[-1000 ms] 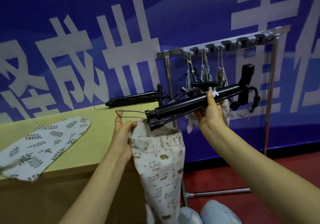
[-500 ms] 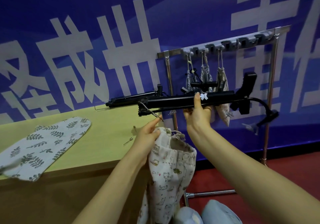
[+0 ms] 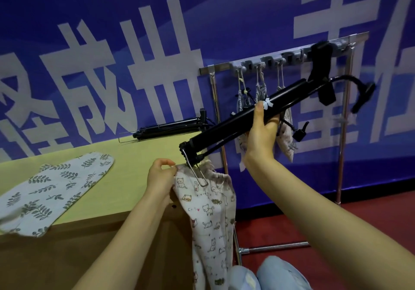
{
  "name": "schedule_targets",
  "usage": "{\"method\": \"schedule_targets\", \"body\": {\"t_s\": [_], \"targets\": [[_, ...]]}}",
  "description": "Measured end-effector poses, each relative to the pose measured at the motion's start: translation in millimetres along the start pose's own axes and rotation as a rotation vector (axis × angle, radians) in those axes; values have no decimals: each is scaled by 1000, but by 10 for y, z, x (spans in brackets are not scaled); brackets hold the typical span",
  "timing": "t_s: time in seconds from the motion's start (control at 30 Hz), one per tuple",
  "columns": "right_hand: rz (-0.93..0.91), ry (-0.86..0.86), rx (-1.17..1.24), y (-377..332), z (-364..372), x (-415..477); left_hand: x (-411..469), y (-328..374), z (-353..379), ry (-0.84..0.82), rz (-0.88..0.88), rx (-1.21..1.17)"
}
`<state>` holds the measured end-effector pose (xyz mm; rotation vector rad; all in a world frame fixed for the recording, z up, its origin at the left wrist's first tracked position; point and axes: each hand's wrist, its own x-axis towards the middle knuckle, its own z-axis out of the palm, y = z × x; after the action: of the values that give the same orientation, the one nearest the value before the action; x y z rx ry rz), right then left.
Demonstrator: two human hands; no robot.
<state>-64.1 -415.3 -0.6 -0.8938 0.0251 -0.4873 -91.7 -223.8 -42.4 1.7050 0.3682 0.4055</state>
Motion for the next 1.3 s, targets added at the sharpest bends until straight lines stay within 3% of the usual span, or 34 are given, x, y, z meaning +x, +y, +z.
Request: {"method": "schedule_targets", "body": {"t_s": [0.13,0.3,0.5,0.7,1.03,1.2,1.3], "targets": [[-97,-96,-81,37,-2,-101,-3,77,50,-4,85,104],[-168,-246,-151,64,29,-194,-90,69,12,80,390,501],[-254,-309,-280,35,74,-249,-182,80,74,146,517,640],[-325,-299,-358,-65,31,-279,-295,212,179,144,472,462],[-436,-217,-592,-312,-290,-240,-544,433,742,-132,400,50],[-442,-233,-777,-156,-549,-300,-682,591,939,-150,450,-33],[-460,-279,-844,-78,-671,-336,-640,592,930,-134,388,-118]]}}
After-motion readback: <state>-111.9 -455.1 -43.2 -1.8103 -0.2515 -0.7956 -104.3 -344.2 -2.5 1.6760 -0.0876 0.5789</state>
